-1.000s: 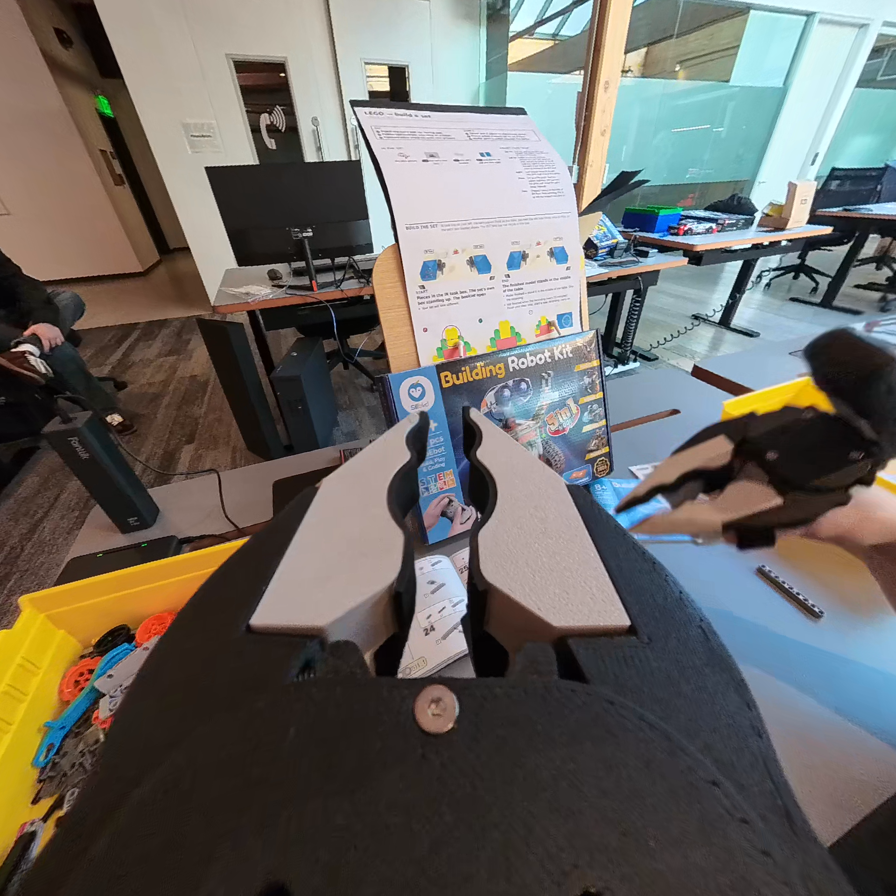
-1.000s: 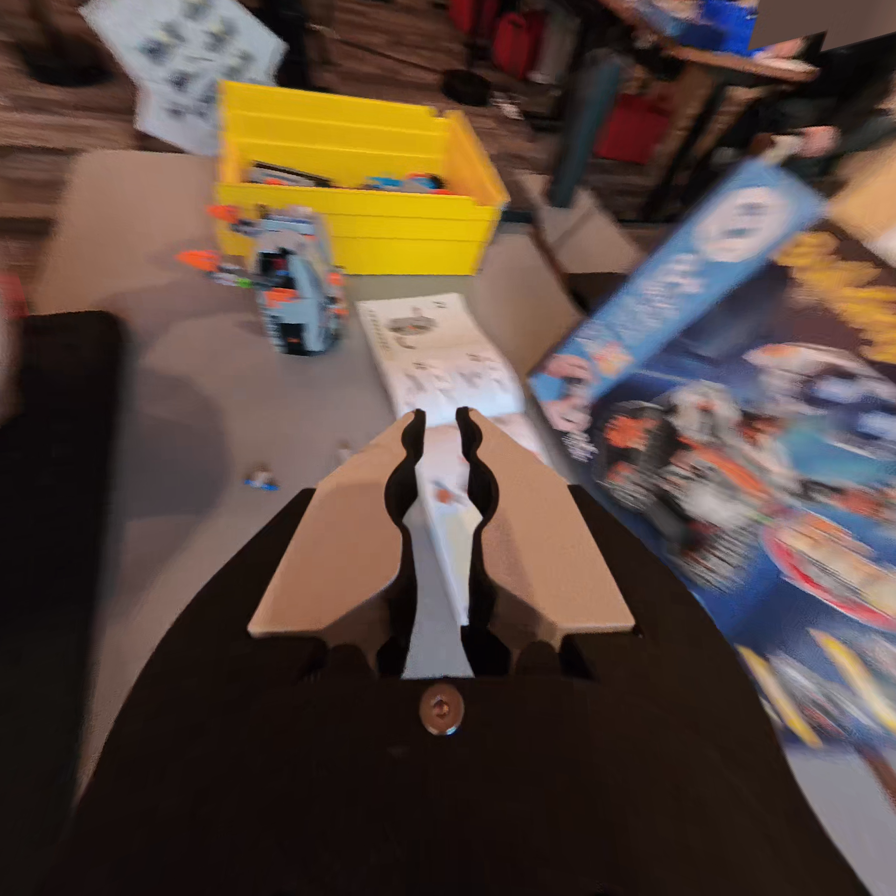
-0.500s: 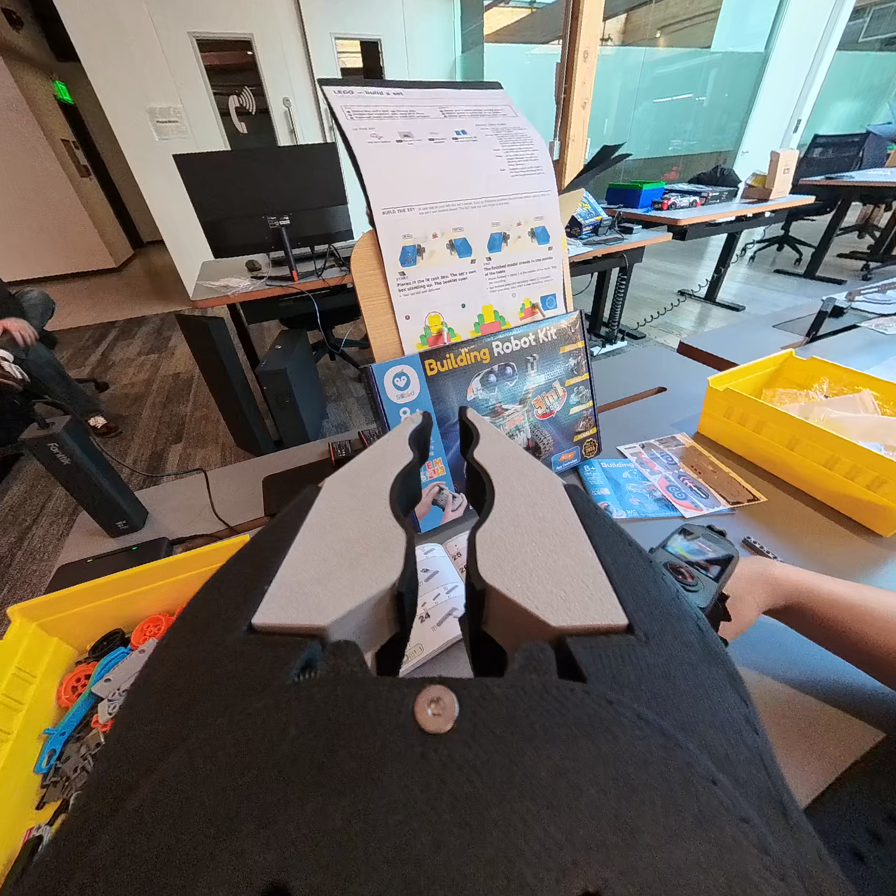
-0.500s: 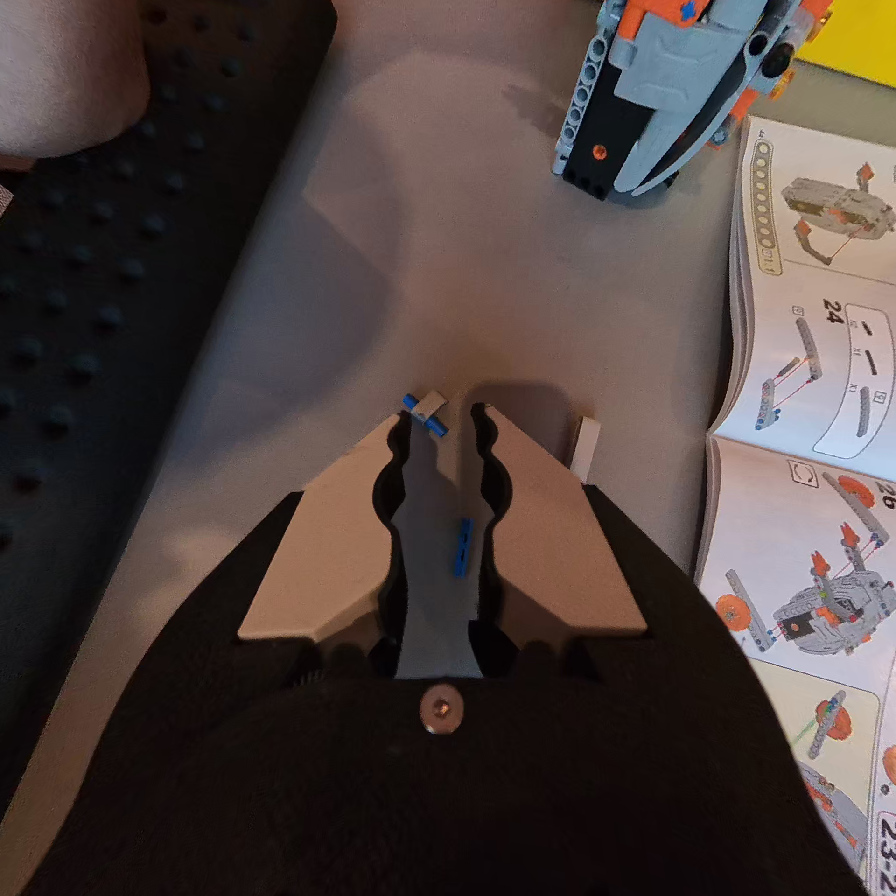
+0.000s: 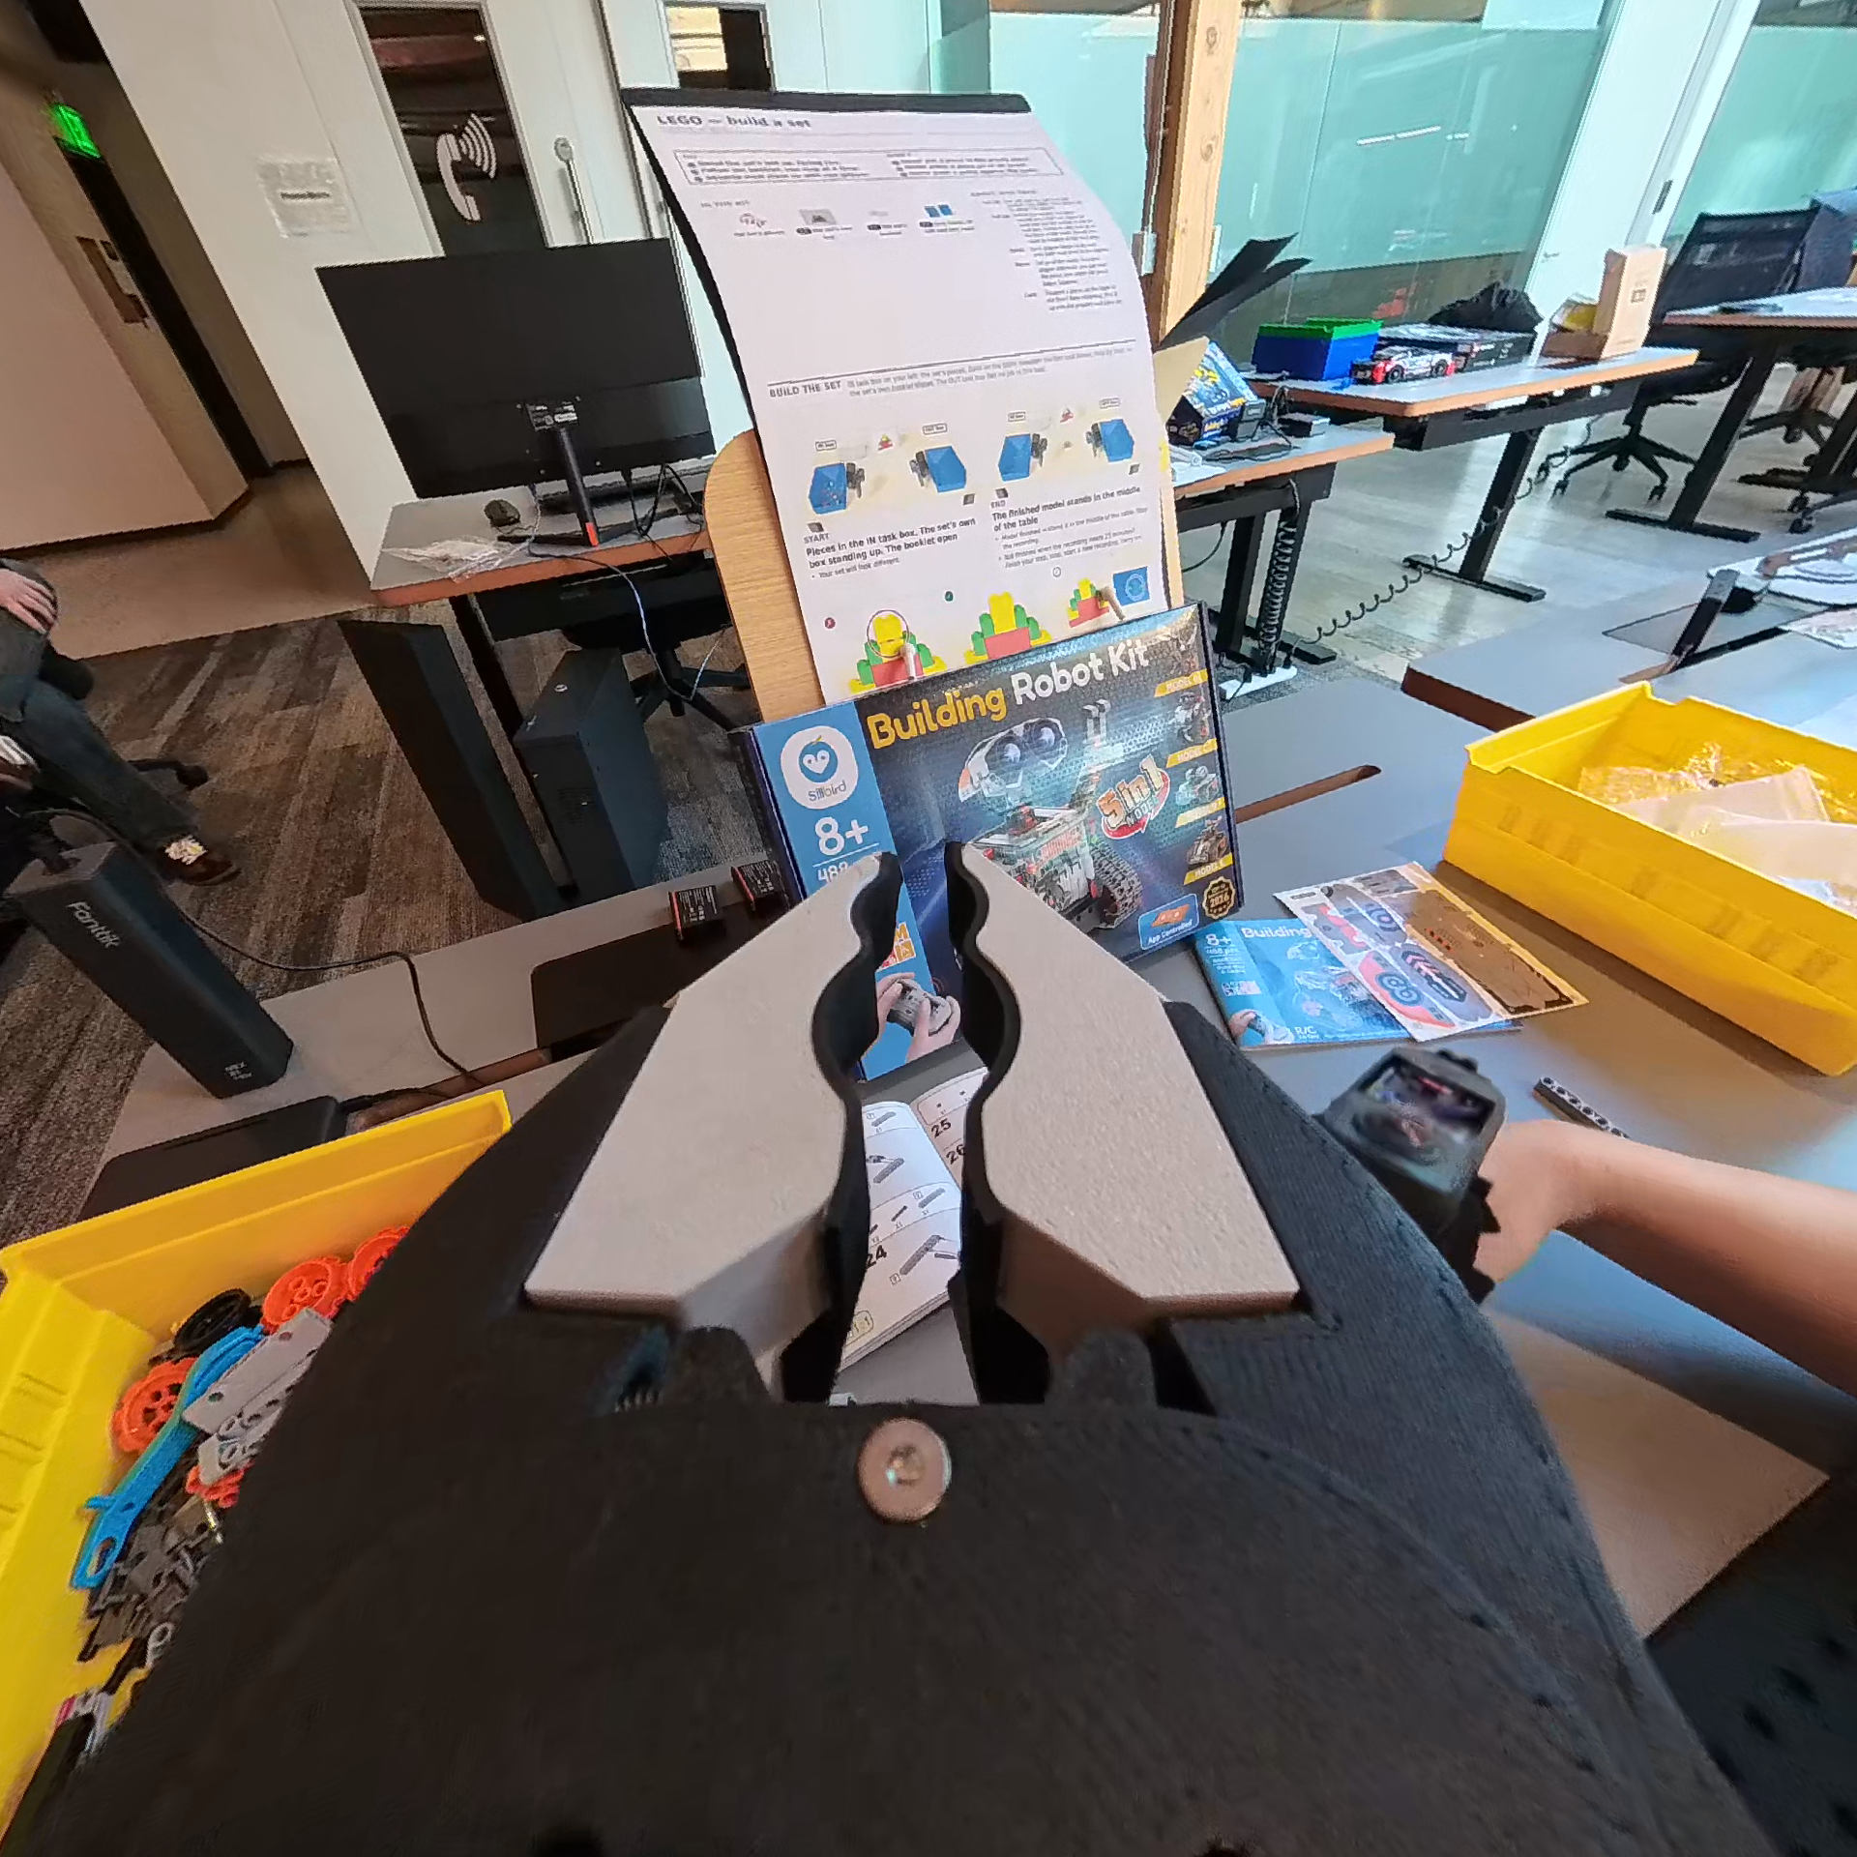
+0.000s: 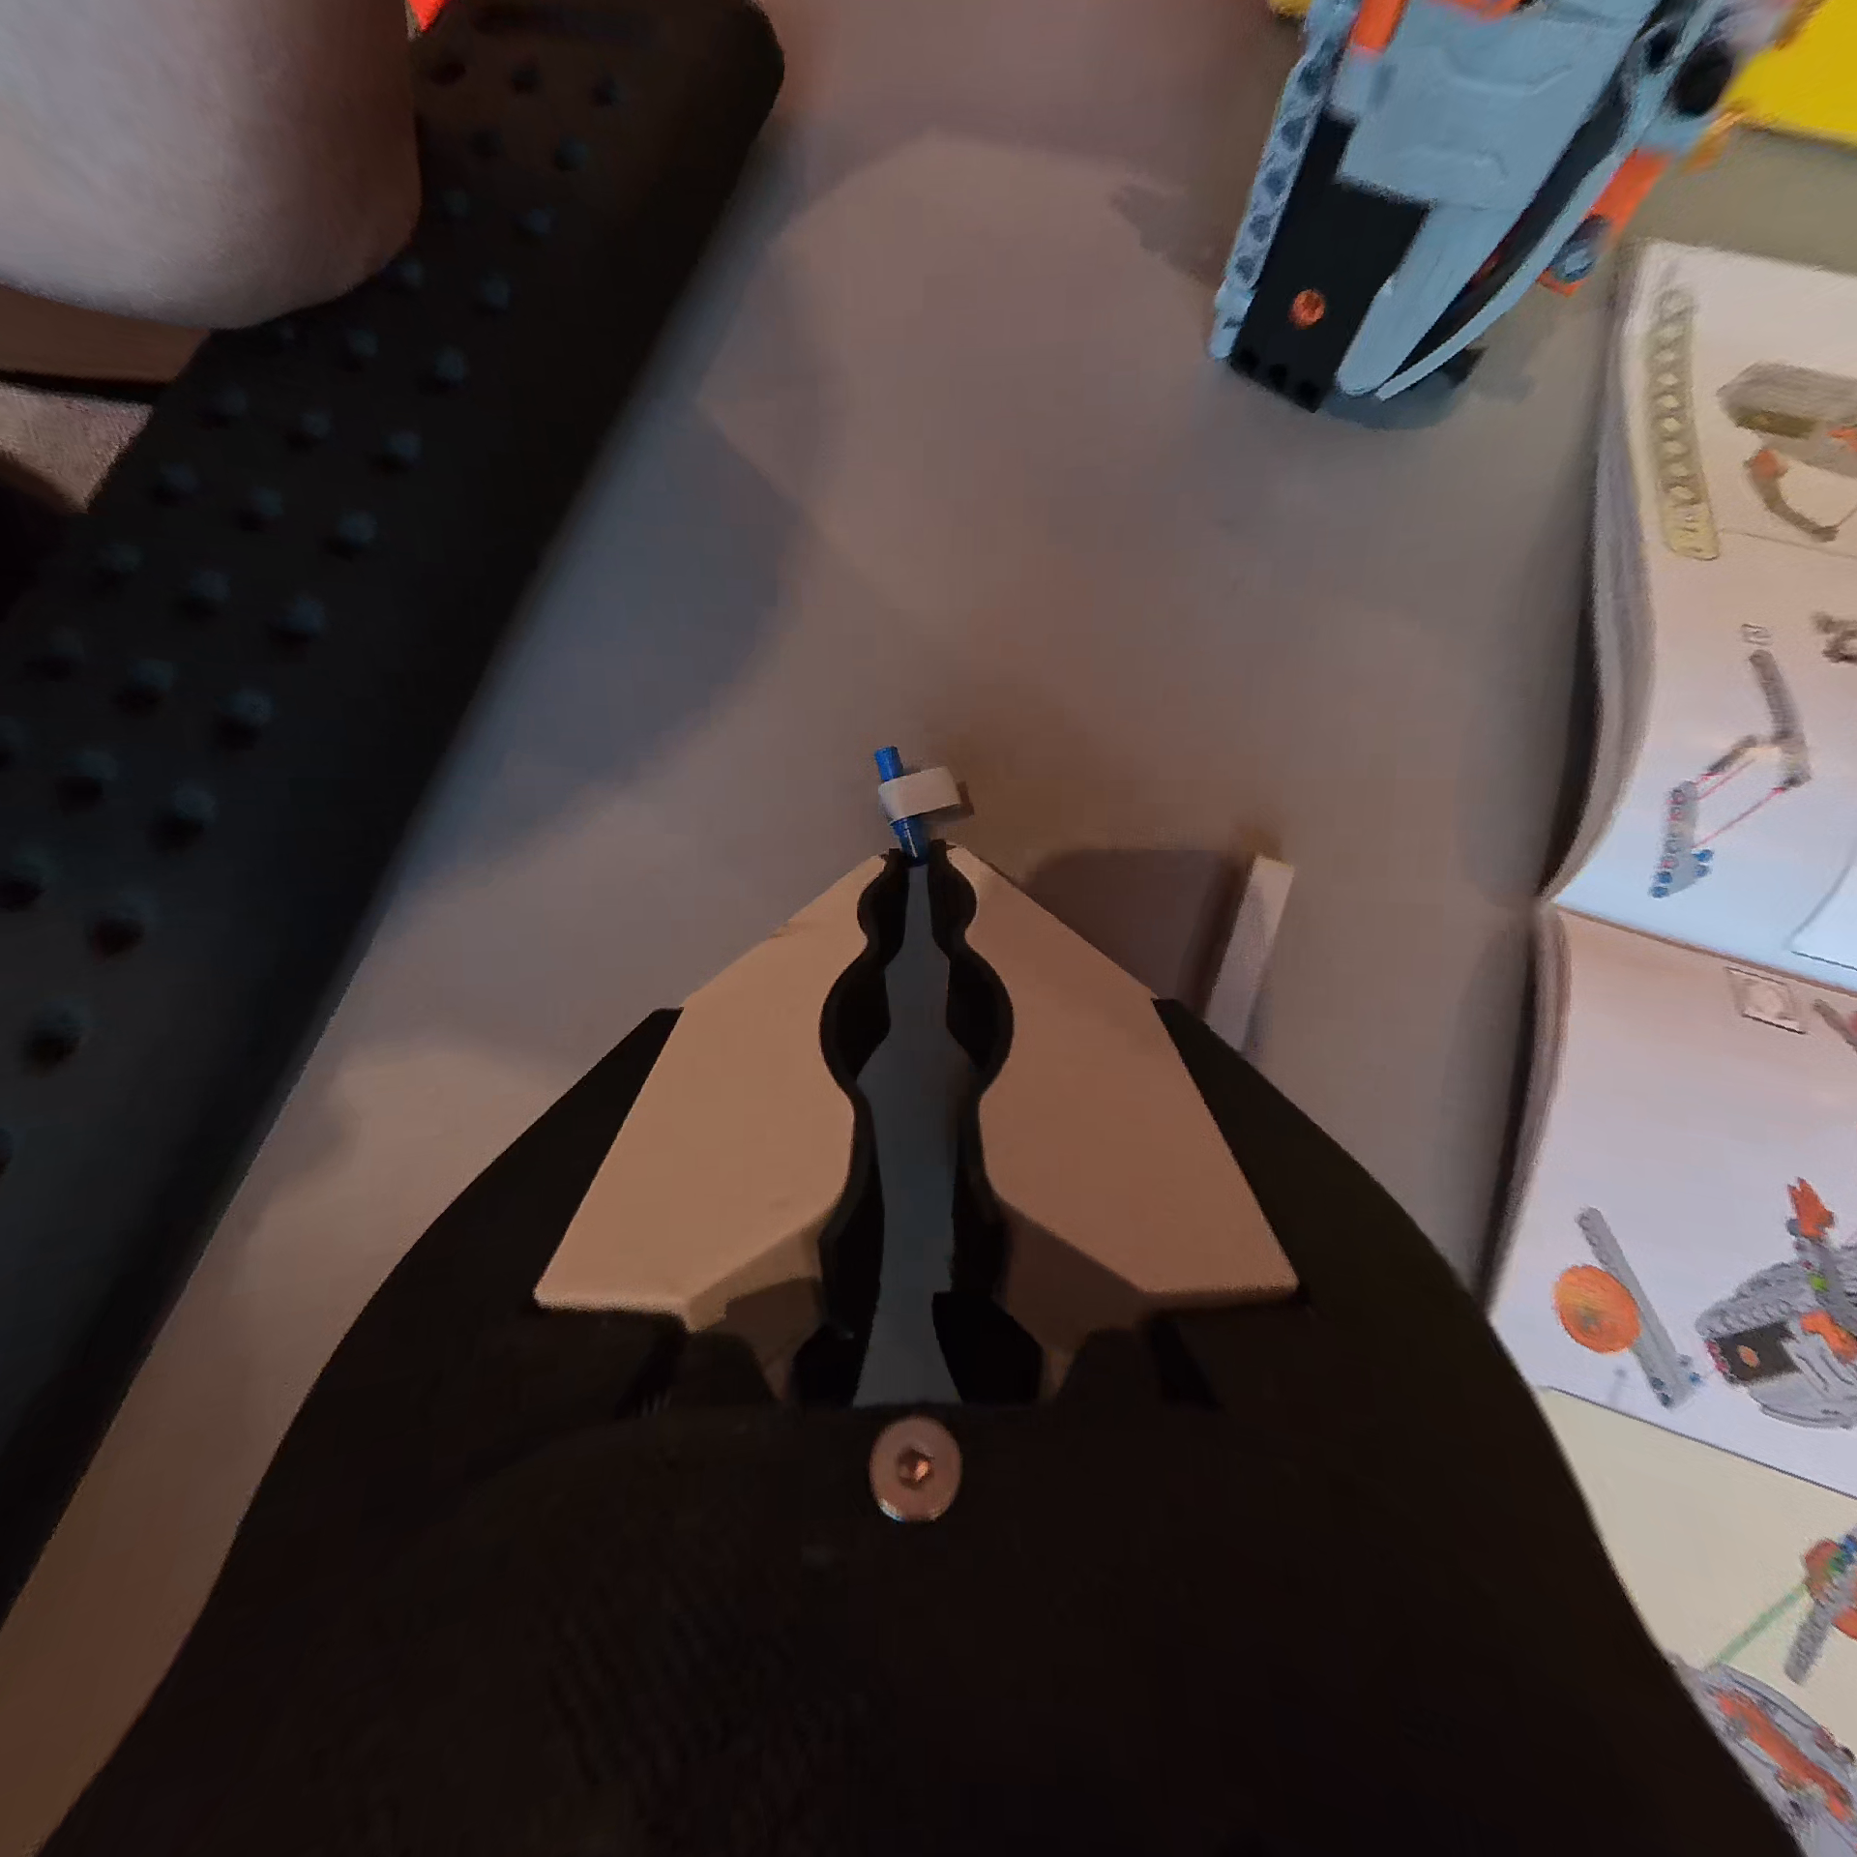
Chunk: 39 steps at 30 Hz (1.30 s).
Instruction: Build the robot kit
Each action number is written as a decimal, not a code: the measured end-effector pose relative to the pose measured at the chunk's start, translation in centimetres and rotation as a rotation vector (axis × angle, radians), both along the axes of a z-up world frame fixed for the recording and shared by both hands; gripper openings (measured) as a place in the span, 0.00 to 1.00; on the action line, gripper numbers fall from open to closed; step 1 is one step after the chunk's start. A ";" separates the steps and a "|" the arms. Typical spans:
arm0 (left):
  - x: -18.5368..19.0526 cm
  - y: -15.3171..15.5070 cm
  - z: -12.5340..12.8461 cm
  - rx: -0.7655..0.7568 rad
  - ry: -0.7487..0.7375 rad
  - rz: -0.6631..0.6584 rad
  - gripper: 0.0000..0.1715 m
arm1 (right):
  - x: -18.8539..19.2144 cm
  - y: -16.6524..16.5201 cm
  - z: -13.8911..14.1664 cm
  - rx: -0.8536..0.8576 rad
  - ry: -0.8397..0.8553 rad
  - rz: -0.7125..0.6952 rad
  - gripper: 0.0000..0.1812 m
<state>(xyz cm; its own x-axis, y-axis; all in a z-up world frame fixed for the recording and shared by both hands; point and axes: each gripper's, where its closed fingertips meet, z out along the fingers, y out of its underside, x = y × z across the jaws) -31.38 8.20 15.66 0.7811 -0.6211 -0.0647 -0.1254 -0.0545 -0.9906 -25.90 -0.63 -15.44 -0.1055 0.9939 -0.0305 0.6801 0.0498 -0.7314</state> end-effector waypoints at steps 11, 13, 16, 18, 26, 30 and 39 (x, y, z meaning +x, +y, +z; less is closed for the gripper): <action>0.7 -1.4 1.2 0.028 -0.060 -0.077 0.04 | 0.9 1.7 13.5 0.312 0.424 -0.082 0.02; 1.4 -2.0 1.5 0.028 -0.091 -0.138 0.02 | 1.3 1.4 16.0 0.410 0.460 -0.095 0.02; 3.0 -3.4 1.6 0.002 -0.127 -0.278 0.00 | 2.1 0.6 19.3 0.550 0.479 -0.112 0.02; 3.9 -4.2 1.6 -0.019 -0.146 -0.352 0.00 | 2.7 0.1 21.1 0.643 0.478 -0.128 0.02; 7.1 -7.5 2.0 -0.105 -0.238 -0.631 0.09 | 5.7 -0.5 26.6 0.926 0.487 -0.246 0.02; 8.6 -8.4 1.5 -0.134 -0.207 -0.686 0.13 | 7.1 0.2 28.8 1.100 0.472 -0.361 0.02; 11.1 -8.6 -0.5 -0.177 -0.104 -0.697 0.09 | 7.4 0.2 29.7 1.247 0.406 -0.416 0.01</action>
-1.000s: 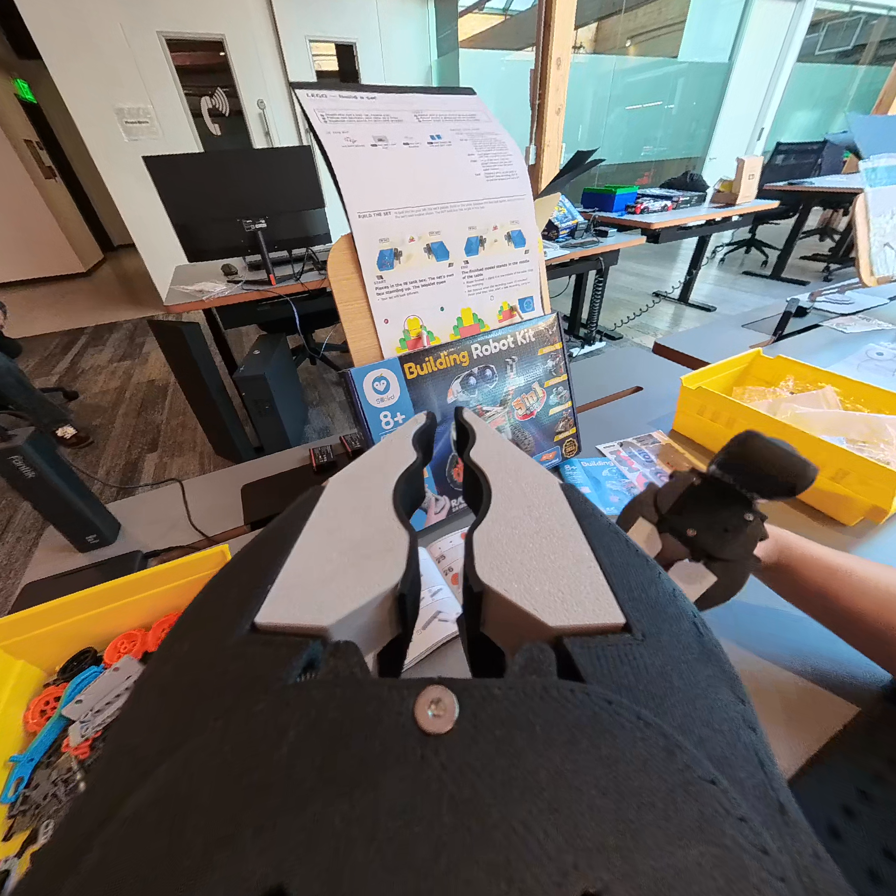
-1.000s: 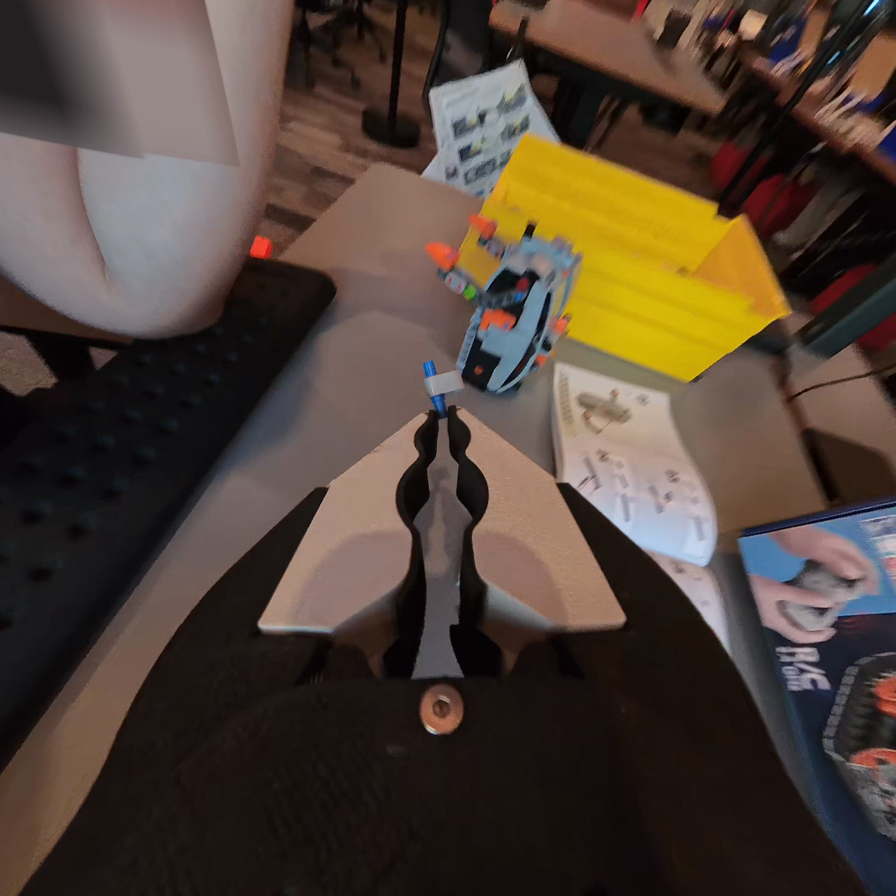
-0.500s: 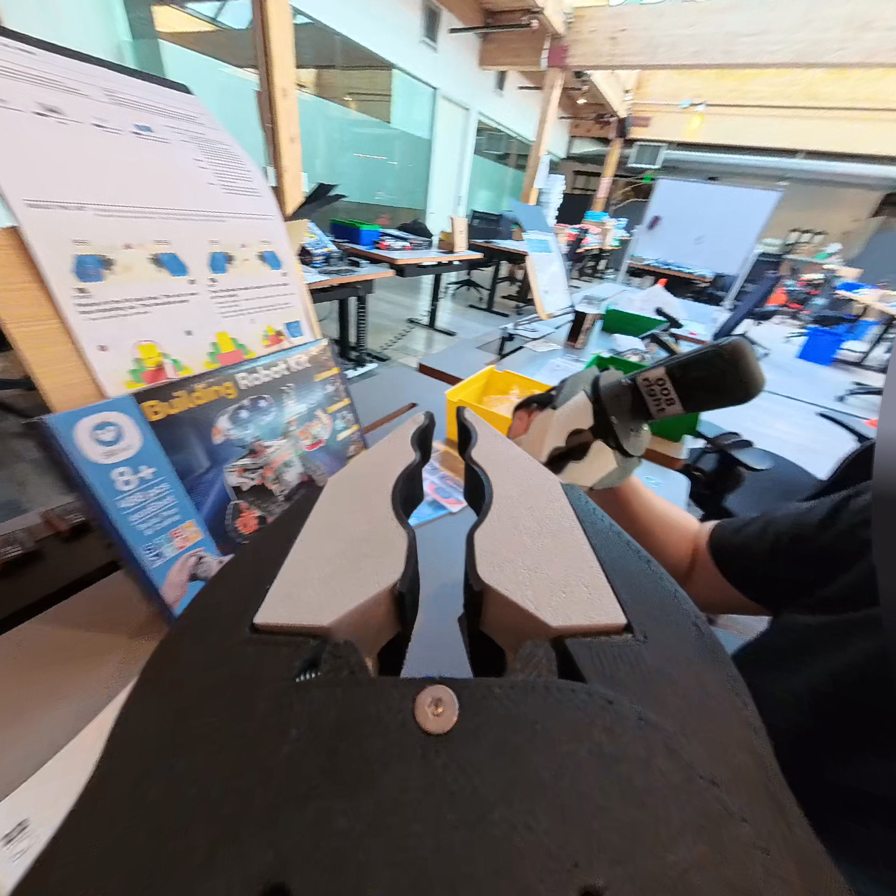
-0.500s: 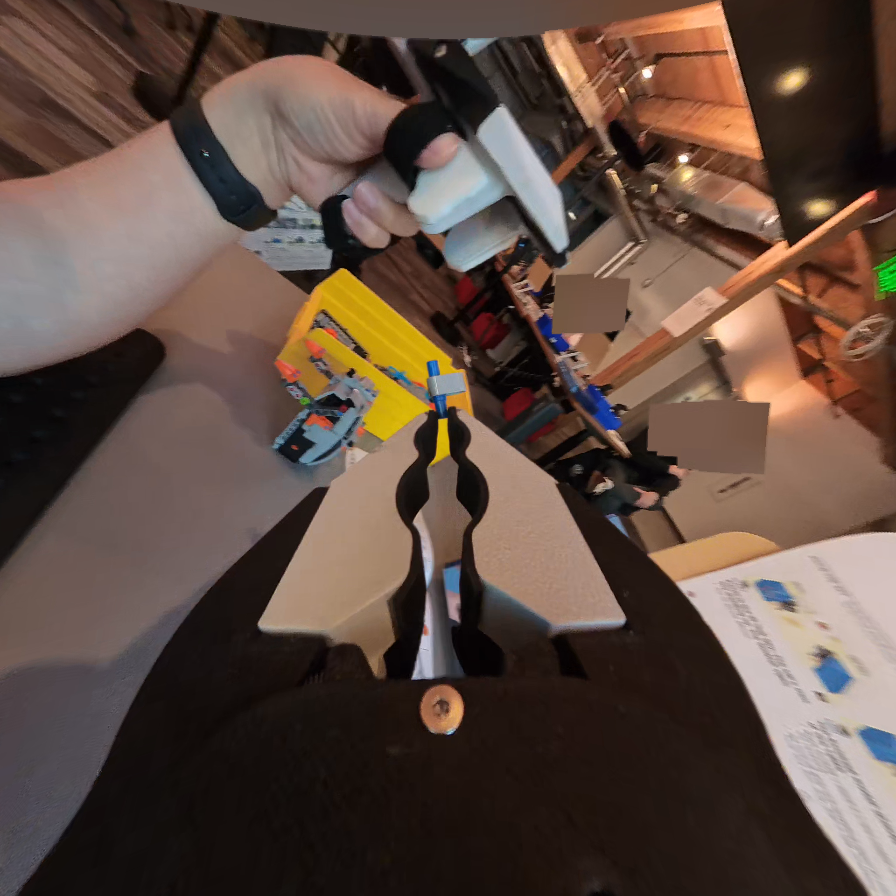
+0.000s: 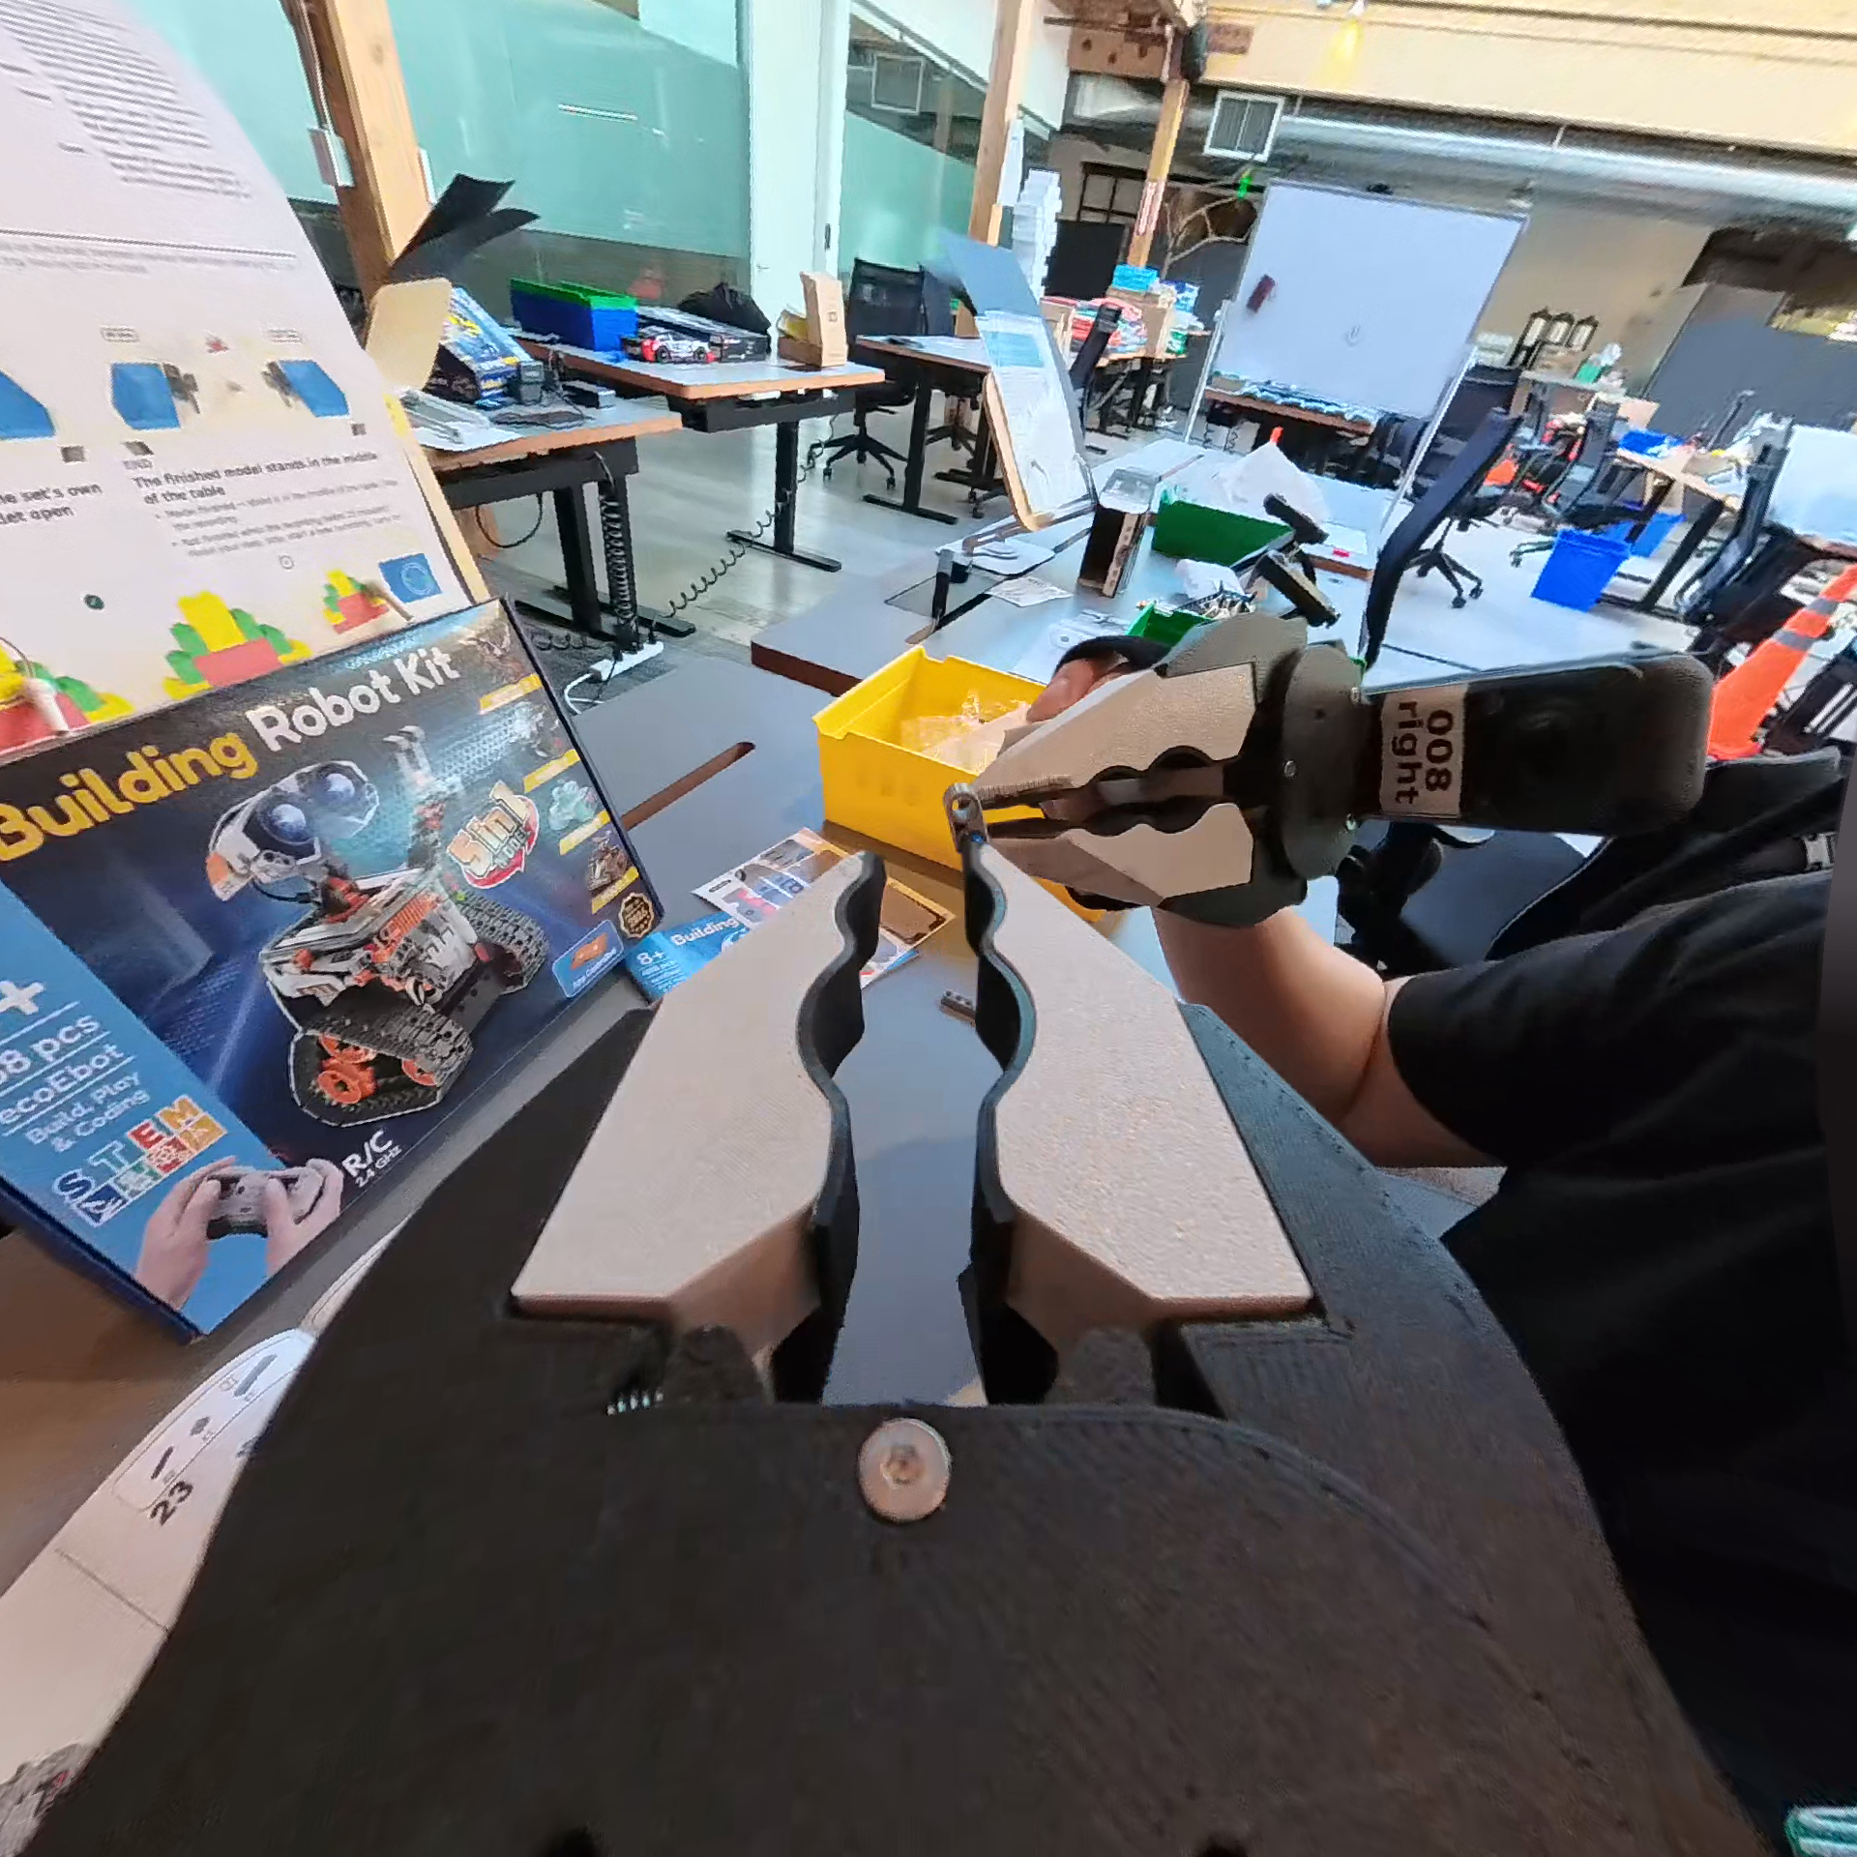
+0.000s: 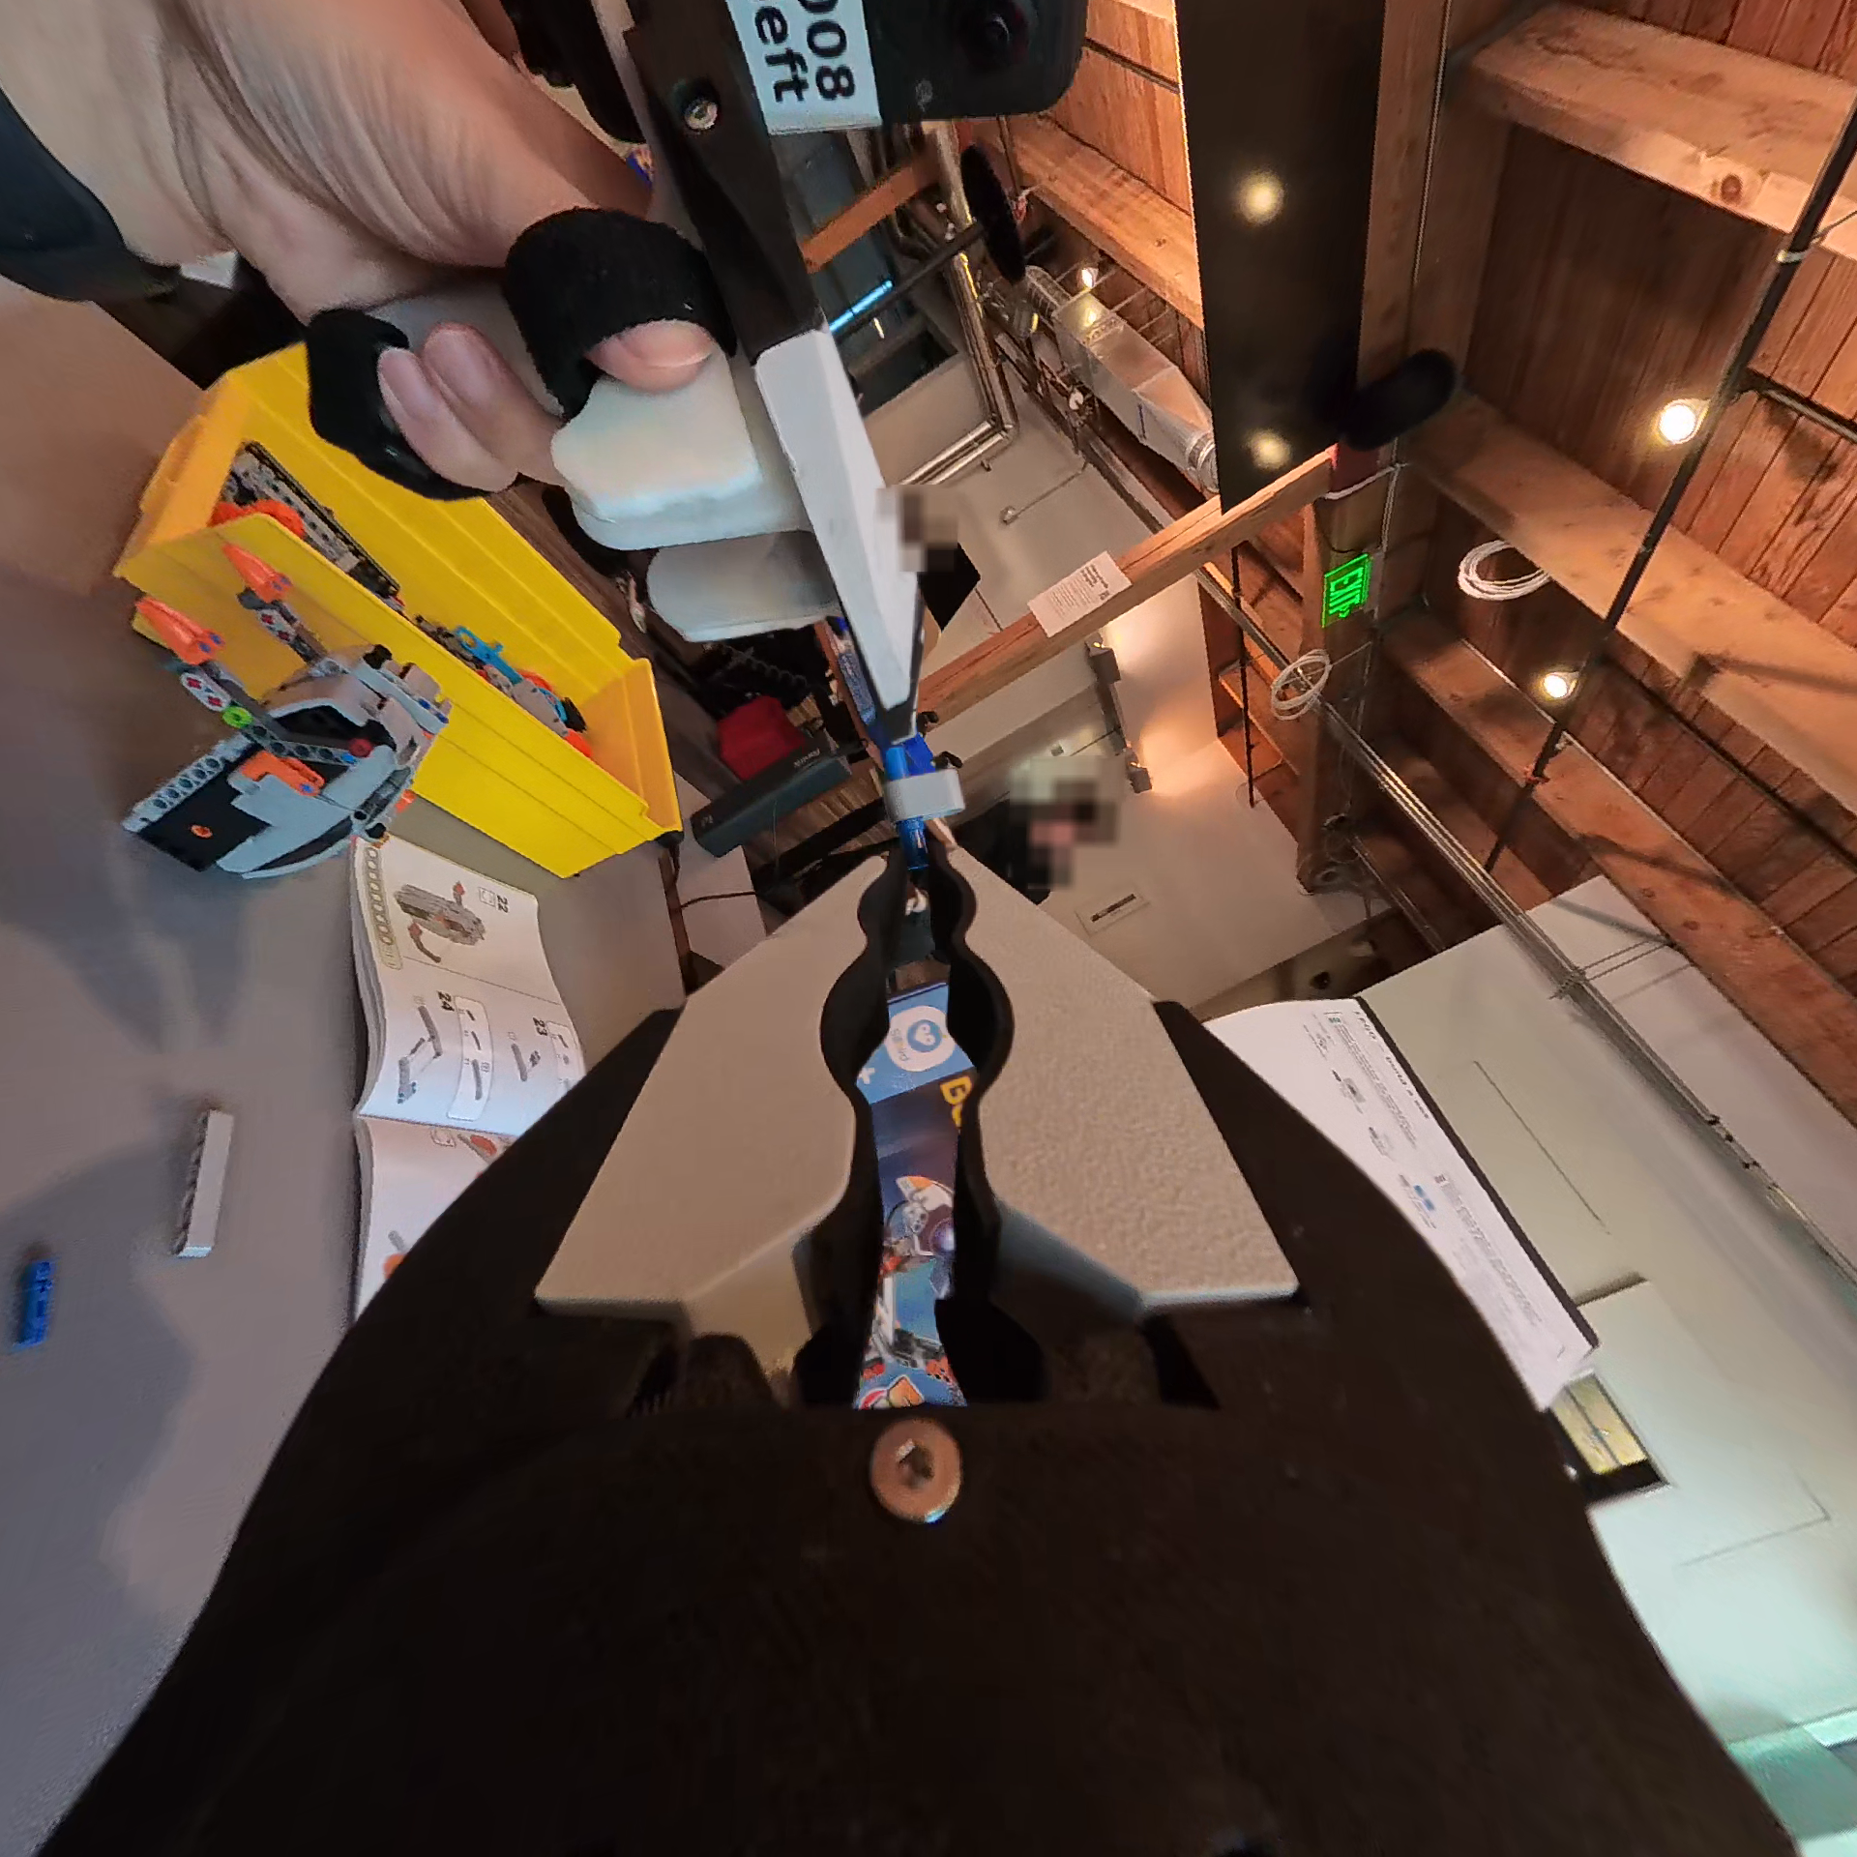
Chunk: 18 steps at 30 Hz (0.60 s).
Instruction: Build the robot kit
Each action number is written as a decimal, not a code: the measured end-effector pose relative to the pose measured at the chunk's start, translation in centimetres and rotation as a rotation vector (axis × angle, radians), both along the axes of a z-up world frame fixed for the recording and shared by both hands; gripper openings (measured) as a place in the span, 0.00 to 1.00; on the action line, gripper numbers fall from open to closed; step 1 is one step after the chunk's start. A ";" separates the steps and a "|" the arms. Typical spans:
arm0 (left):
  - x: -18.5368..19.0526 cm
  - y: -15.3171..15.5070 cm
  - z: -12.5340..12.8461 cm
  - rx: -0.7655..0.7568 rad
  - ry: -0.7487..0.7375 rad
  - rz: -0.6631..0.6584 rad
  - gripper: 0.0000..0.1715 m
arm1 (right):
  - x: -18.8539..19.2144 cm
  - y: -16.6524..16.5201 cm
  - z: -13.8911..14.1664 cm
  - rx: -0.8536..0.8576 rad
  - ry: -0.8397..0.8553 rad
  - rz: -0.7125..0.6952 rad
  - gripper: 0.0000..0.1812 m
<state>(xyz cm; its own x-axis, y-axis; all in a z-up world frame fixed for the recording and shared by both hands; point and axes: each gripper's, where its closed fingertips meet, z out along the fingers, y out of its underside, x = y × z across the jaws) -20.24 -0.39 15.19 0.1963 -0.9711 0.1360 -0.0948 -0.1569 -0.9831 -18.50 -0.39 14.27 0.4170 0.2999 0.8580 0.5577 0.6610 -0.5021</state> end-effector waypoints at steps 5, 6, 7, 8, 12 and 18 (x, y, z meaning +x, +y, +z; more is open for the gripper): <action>0.5 -0.9 -0.2 0.020 0.013 -0.064 0.17 | 0.1 0.0 0.2 0.038 -0.011 -0.029 0.02; 0.6 -1.0 -0.4 0.032 0.025 -0.065 0.18 | 0.1 0.0 0.2 0.054 -0.018 -0.040 0.02; 0.7 -0.9 -0.6 0.036 0.030 -0.066 0.18 | 0.1 0.0 0.3 0.072 -0.021 -0.046 0.02; 0.9 -0.9 -0.6 0.033 0.027 -0.070 0.18 | 0.0 -0.1 0.3 0.083 -0.024 -0.050 0.01; 1.3 -0.5 -0.4 0.011 0.002 -0.077 0.15 | -0.2 -0.1 0.2 0.105 -0.039 -0.061 0.02; 1.9 -0.4 -0.9 0.016 0.015 -0.106 0.06 | -0.3 -0.2 0.1 0.120 -0.056 -0.074 0.02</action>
